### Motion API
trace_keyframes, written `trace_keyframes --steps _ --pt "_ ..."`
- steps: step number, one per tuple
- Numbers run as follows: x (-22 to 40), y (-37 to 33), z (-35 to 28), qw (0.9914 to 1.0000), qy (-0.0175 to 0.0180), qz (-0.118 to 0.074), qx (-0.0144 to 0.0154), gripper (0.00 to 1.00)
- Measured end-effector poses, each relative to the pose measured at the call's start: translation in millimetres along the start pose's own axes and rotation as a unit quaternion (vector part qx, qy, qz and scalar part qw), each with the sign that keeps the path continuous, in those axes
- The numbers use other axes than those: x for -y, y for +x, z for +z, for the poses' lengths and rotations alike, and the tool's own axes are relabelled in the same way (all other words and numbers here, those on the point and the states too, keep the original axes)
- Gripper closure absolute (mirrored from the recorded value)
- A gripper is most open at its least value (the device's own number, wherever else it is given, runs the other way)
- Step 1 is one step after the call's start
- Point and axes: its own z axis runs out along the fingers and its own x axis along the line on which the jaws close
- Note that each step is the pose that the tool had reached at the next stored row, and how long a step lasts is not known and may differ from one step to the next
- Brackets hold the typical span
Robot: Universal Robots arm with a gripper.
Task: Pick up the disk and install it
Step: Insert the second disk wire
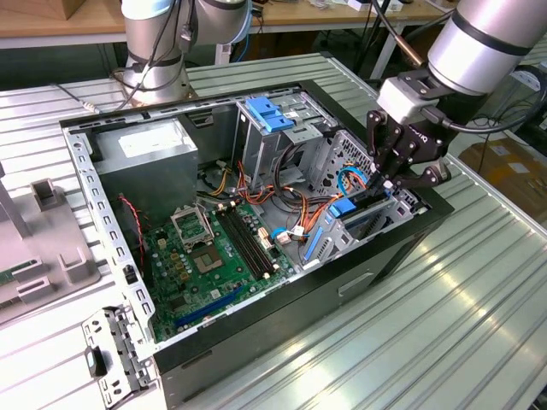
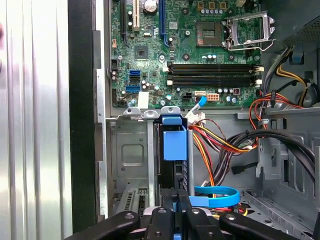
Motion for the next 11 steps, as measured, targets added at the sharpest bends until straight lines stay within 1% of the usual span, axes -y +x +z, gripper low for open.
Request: trace_keyframes --steps 1,3,4,6,7,11 --pt "-0.4 0.0 0.1 0.99999 -0.0002 0.0 0.0047 0.84" --pt "-2.2 0.1 -0.1 0.99976 -0.0006 0.0 0.0218 0.84" --pt "-3.1 0.3 -0.1 0.99959 -0.0008 0.0 0.0286 0.84" --pt "-3.9 1.5 -0.2 0.99931 -0.0011 -0.001 0.0371 0.84" --pt "-4.5 2.7 -0.1 0.99928 -0.0011 -0.001 0.0379 0.84" --pt "-6.1 10.9 -0.5 0.99926 -0.0012 -0.001 0.0384 0.84"
